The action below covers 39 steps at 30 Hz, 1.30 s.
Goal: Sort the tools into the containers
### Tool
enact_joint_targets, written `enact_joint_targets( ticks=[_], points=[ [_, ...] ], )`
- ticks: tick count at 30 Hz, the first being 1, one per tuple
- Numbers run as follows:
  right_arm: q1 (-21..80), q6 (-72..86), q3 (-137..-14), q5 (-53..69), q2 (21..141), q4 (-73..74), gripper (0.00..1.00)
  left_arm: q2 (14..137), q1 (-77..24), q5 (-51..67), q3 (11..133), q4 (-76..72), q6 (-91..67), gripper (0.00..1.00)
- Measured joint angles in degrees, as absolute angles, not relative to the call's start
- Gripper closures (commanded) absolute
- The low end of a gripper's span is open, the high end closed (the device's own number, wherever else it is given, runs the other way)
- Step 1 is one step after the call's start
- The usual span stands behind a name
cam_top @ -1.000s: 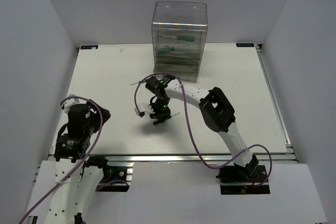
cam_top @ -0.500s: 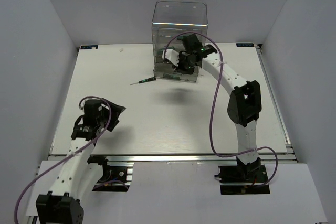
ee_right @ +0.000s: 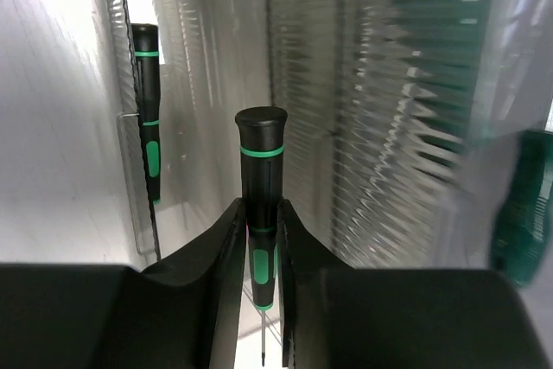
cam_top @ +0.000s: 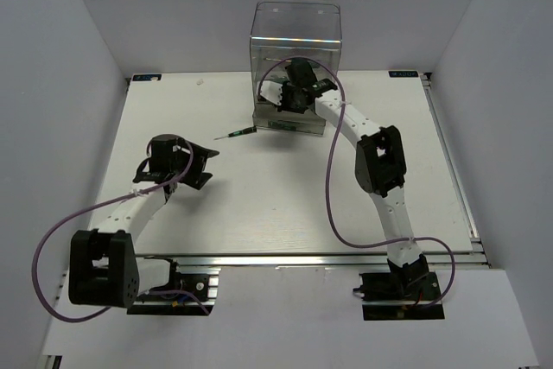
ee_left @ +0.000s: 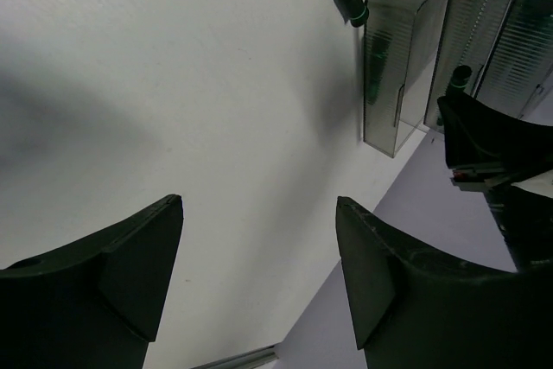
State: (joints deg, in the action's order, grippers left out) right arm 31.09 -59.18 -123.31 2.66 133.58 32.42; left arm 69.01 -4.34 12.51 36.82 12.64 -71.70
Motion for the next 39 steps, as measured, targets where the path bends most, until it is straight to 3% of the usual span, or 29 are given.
enact_joint_targets(
  ticks=[3, 6, 10, 16, 19, 22, 26, 32, 39],
  points=[
    [31.11, -59.68, -123.31, 2.26, 134.85, 32.14, 0.80, 72.18, -4.34, 13.41, 37.04, 9.50, -72.97, 0.19],
    [31.11, -59.83, -123.31, 1.87, 135.06, 31.07, 0.70, 76.64, -4.34, 14.20, 37.45, 6.15, -75.13, 0.19],
    [31.14, -59.35, -123.31, 2.02, 135.06, 30.06, 0.66, 84.86, -4.40, 14.76, 40.95, 3.27, -77.52, 0.20],
    [31.14, -58.00, -121.01, 3.36, 133.40, 29.80, 0.66, 96.68, -5.96, 15.42, 52.71, 1.28, -80.49, 0.23],
    [31.14, -56.25, -118.83, 4.60, 130.78, 30.20, 0.76, 100.31, -7.22, 15.33, 57.82, 1.61, -82.15, 0.26],
    [30.72, -52.27, -116.97, 7.38, 126.93, 30.39, 0.80, 103.39, -8.45, 14.41, 62.41, 3.81, -84.64, 0.31],
    [29.23, -45.65, -108.12, 12.43, 115.83, 28.40, 0.77, 108.99, -10.04, 12.27, 71.42, 12.21, -88.84, 0.42],
    [27.09, -38.48, -87.02, 17.17, 95.53, 20.12, 0.73, 119.28, -12.29, 9.76, 89.47, 28.12, -93.38, 0.40],
    [26.00, -34.02, -75.70, 19.84, 88.09, 15.11, 0.74, 125.64, -13.28, 6.59, 104.60, 44.12, -97.38, 0.33]
  ],
)
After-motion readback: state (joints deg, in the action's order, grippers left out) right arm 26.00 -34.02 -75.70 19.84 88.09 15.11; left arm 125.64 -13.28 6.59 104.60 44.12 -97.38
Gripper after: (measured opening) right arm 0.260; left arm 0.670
